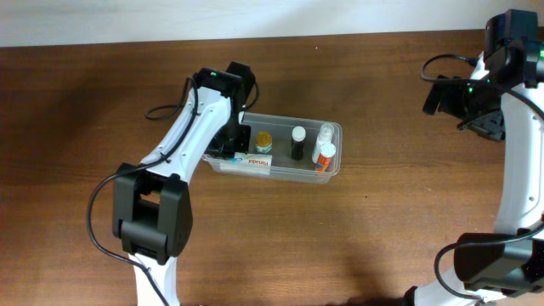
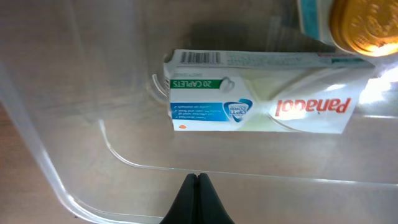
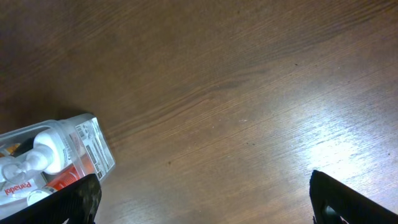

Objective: Pack container

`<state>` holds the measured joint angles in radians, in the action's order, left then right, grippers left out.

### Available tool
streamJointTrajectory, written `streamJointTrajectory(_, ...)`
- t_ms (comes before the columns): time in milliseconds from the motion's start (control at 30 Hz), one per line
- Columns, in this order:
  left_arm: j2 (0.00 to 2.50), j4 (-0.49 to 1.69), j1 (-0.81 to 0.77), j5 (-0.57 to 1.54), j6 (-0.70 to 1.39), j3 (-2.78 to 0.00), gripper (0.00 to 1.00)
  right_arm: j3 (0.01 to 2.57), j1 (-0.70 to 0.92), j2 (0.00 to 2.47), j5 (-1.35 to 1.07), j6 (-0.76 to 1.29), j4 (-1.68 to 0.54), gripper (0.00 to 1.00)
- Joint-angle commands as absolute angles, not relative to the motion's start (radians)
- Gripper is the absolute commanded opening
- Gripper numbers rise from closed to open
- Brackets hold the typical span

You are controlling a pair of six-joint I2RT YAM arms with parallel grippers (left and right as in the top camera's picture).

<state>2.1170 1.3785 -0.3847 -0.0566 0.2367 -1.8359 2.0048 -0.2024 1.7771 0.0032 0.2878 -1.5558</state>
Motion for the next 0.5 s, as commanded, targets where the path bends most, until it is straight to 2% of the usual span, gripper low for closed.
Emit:
streamJointTrajectory(0, 2.111, 1.39, -0.422, -0.041, 0.254, -1.829, 0.01, 2.009, -0.204, 1.774, 0.012, 0.294, -1.556, 0.98)
streamJointTrajectory(467, 2.109, 1.434, -0.462, -0.042, 0.255, -1.829, 0.01, 2.009, -0.204, 1.774, 0.012, 0.294, -1.556, 0.98)
